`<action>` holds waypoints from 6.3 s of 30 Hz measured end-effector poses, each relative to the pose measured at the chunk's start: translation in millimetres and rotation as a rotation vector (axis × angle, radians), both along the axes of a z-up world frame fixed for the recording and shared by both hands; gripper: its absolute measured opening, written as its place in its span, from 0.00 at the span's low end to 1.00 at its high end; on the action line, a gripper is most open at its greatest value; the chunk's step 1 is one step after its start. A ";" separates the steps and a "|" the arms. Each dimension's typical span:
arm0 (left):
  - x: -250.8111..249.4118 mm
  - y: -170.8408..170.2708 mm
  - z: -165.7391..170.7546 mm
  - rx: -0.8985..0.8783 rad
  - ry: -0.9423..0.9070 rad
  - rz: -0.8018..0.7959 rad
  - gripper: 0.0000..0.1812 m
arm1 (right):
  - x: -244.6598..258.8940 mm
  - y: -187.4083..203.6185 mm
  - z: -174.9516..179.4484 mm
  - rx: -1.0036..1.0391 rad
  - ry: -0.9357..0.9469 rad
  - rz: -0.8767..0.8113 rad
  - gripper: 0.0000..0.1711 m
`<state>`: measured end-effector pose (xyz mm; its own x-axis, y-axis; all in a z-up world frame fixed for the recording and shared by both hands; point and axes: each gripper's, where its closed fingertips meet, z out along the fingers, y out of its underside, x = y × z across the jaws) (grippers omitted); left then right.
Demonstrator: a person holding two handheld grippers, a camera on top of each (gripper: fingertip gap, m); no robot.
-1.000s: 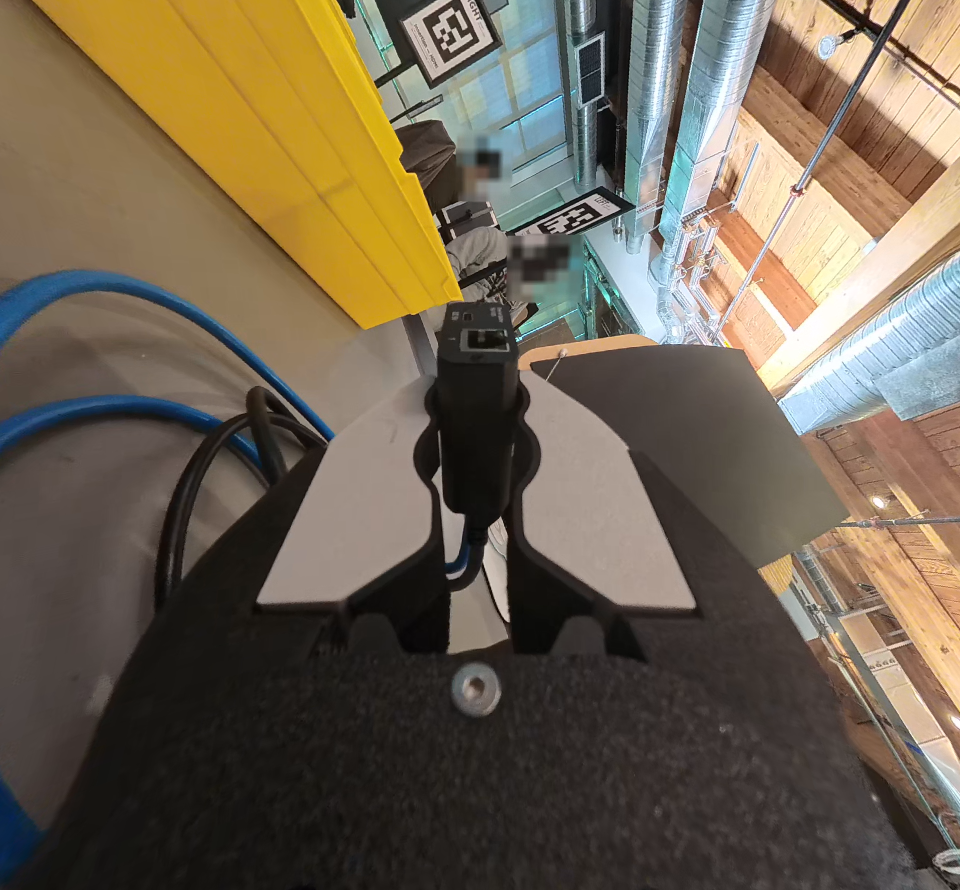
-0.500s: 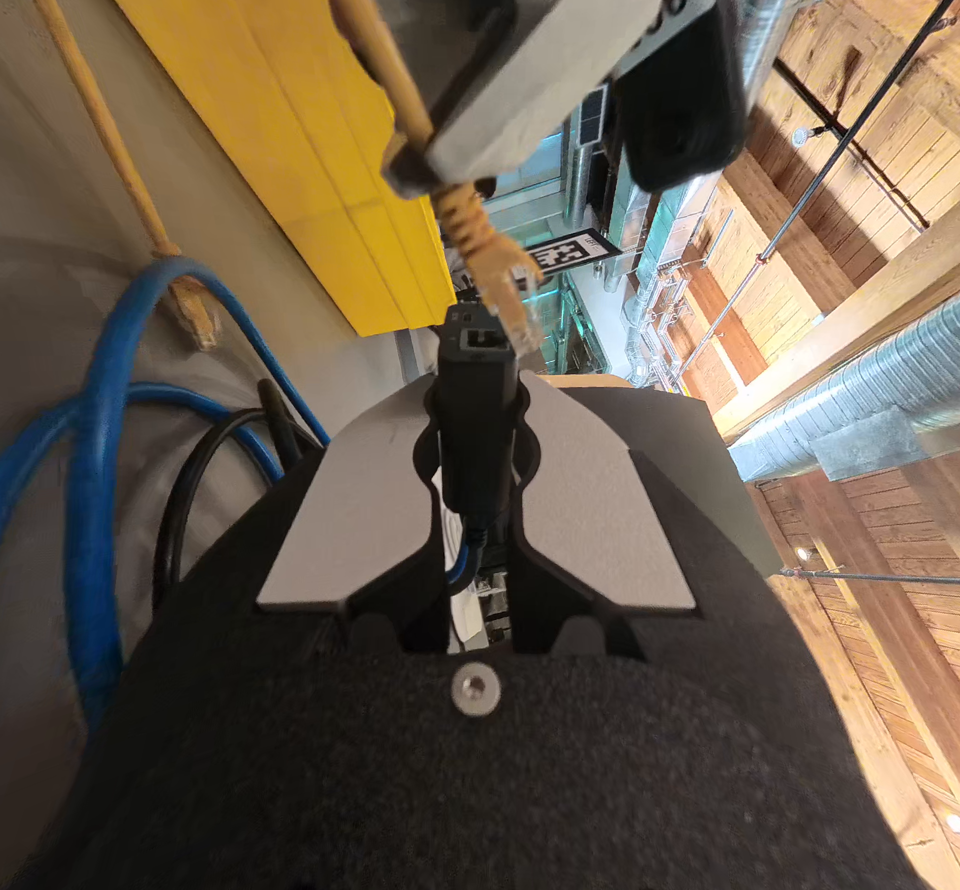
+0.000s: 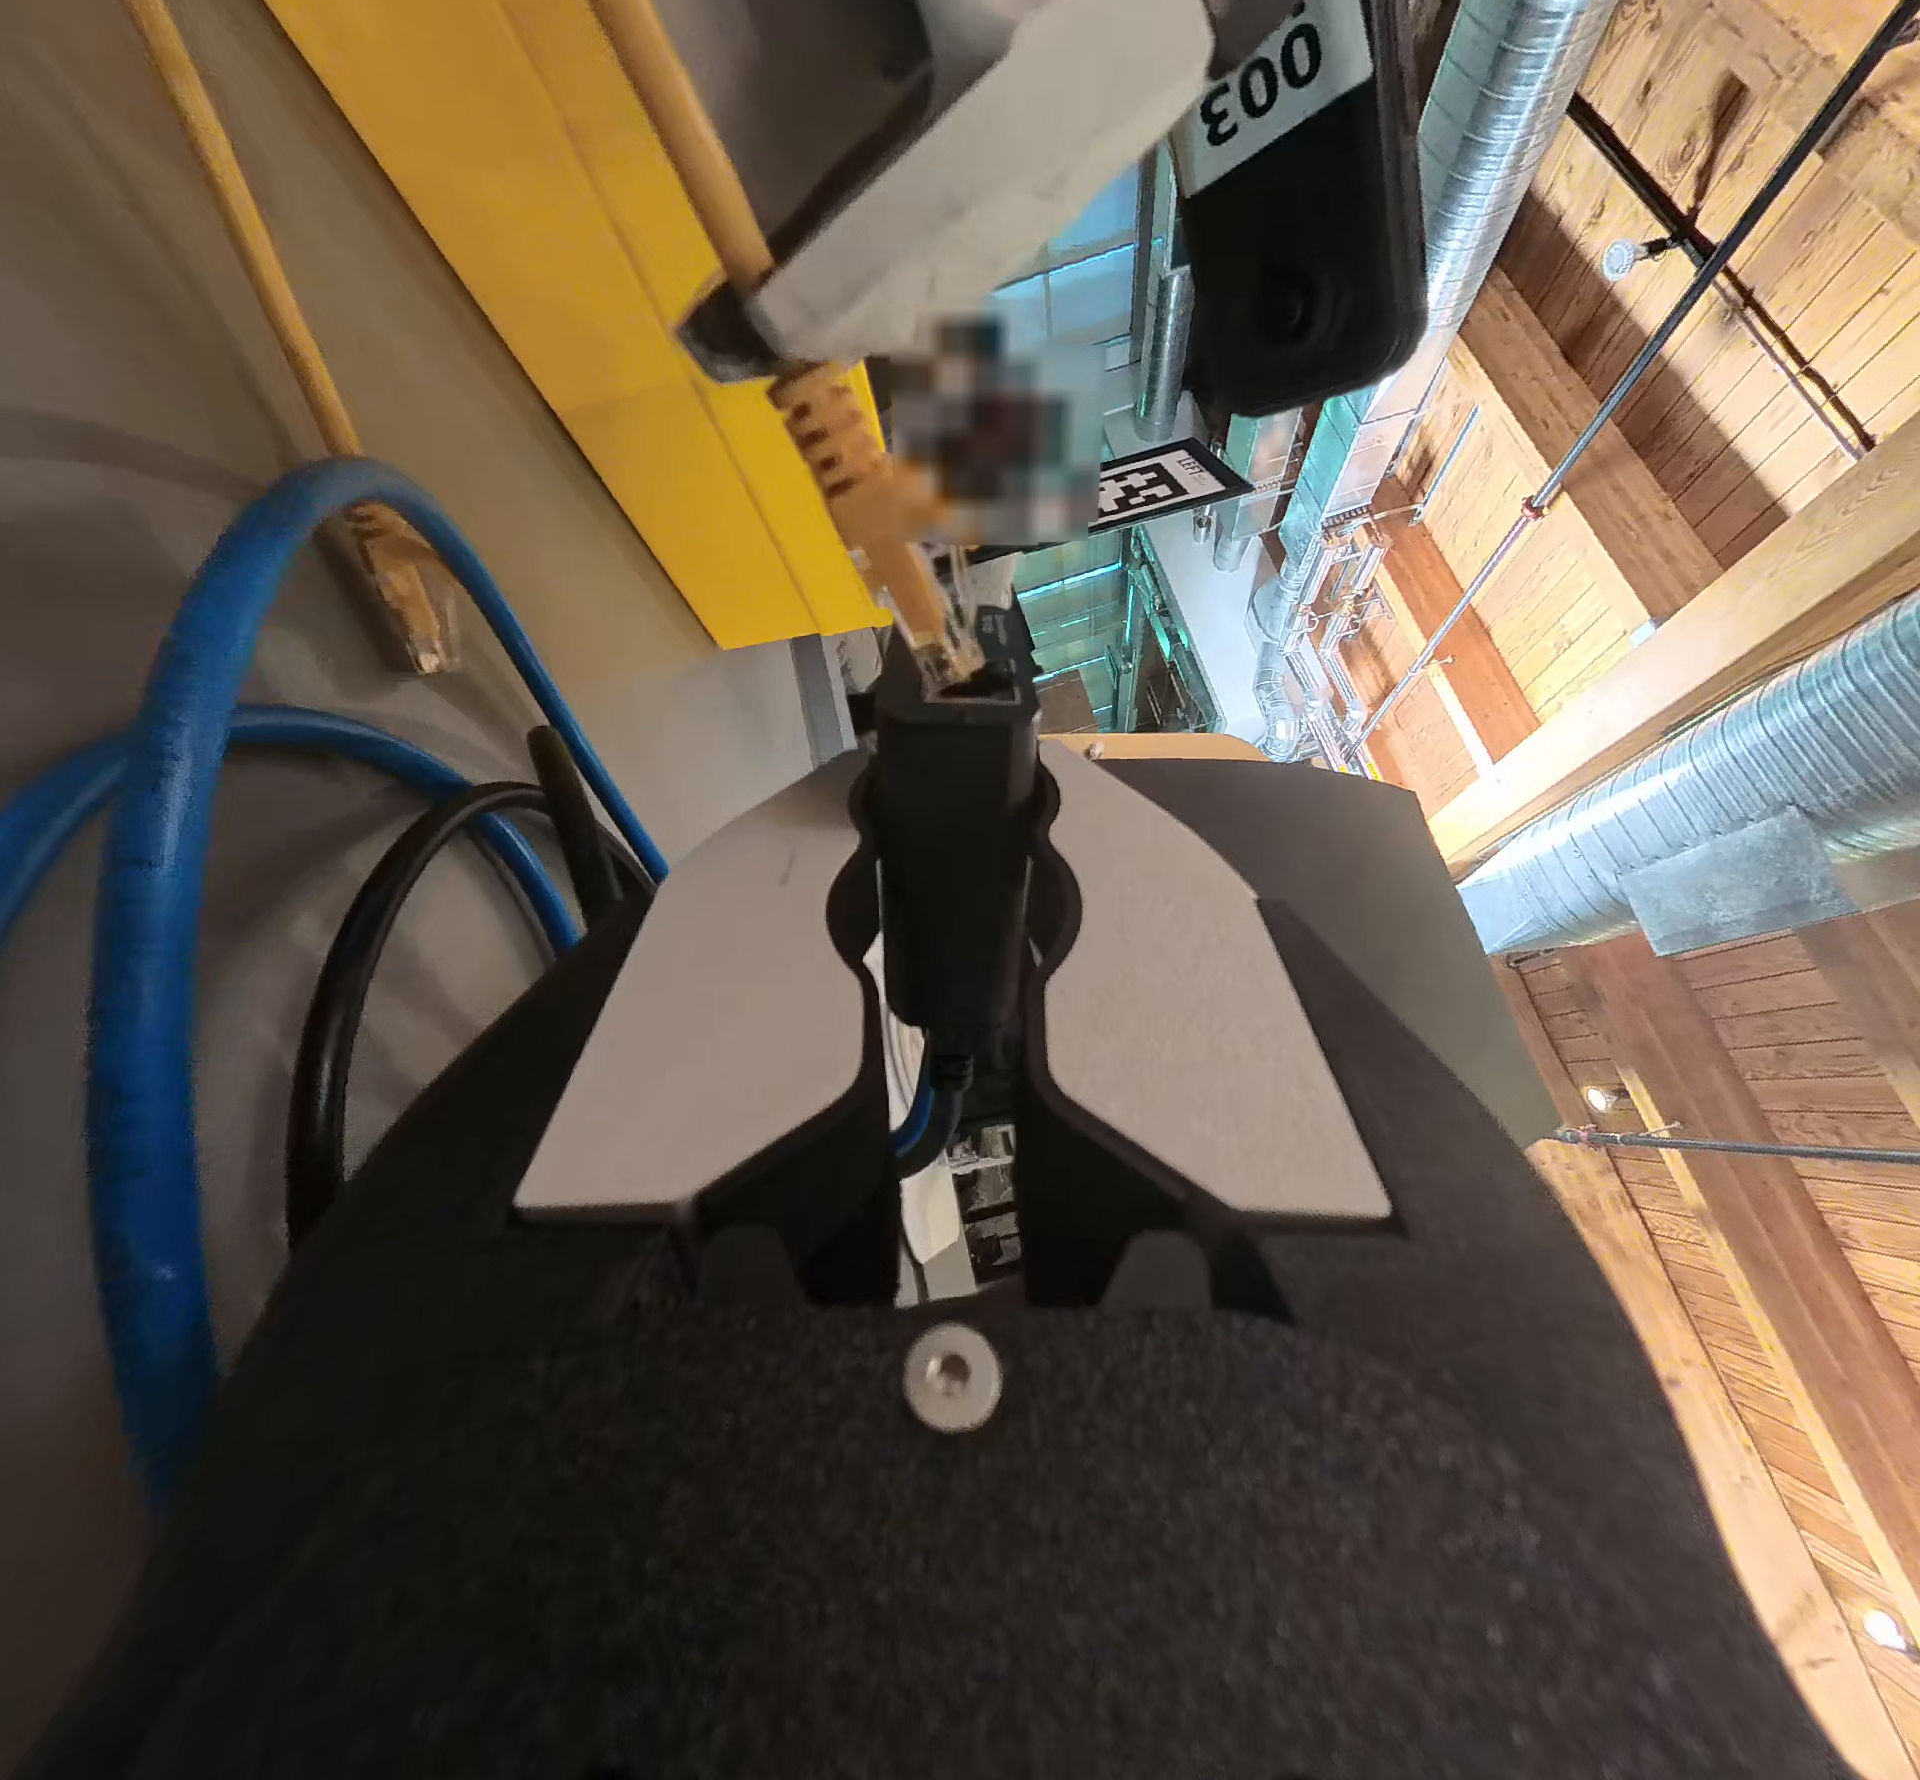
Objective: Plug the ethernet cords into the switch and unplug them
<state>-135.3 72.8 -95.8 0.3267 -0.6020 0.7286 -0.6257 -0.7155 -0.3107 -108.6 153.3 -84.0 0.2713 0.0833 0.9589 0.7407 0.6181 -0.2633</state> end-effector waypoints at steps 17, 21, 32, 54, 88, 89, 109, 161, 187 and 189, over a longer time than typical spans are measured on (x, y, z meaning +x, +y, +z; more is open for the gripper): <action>-1.1 26.0 3.5 0.357 0.082 -0.021 0.02 | 0.5 8.1 -10.9 -0.036 -0.040 -0.059 0.14; 1.9 35.4 6.4 0.846 0.124 -0.055 0.02 | 4.0 11.6 -10.2 -0.093 0.000 -0.067 0.14; 9.1 40.7 7.9 1.119 0.104 0.047 0.02 | 5.7 13.4 -12.9 -0.133 0.029 -0.079 0.14; -69.1 -92.7 -33.5 0.914 -0.155 0.296 0.10 | 24.9 35.1 -3.9 -0.281 0.134 -0.143 0.14; -124.9 -51.5 -47.4 0.927 0.006 0.376 0.11 | 342.0 83.6 377.9 -0.119 0.222 -0.947 0.14; -124.5 -51.8 -47.7 0.926 0.006 0.373 0.11 | 347.5 86.6 362.0 -0.126 0.227 -0.969 0.14; -125.4 -50.5 -53.3 0.987 0.070 0.345 0.11 | 378.2 106.5 330.8 -0.103 0.397 -1.047 0.14; -129.7 -55.8 -65.1 0.999 0.126 0.298 0.11 | 334.2 126.2 -54.9 -1.480 -0.141 -0.883 0.26; -133.8 -57.3 -72.2 0.976 0.153 0.280 0.11 | 225.4 189.2 -10.2 -1.435 -0.045 -0.687 0.02; -136.5 -58.3 -73.8 0.966 0.157 0.282 0.11 | 226.7 173.7 19.3 -1.355 -0.015 -0.562 0.02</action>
<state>-271.8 14.5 -169.6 0.5975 -0.7966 -0.0915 -0.5565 -0.3298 -0.7626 118.1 327.1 -64.7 0.5624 0.7919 0.2379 0.8031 -0.4545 -0.3853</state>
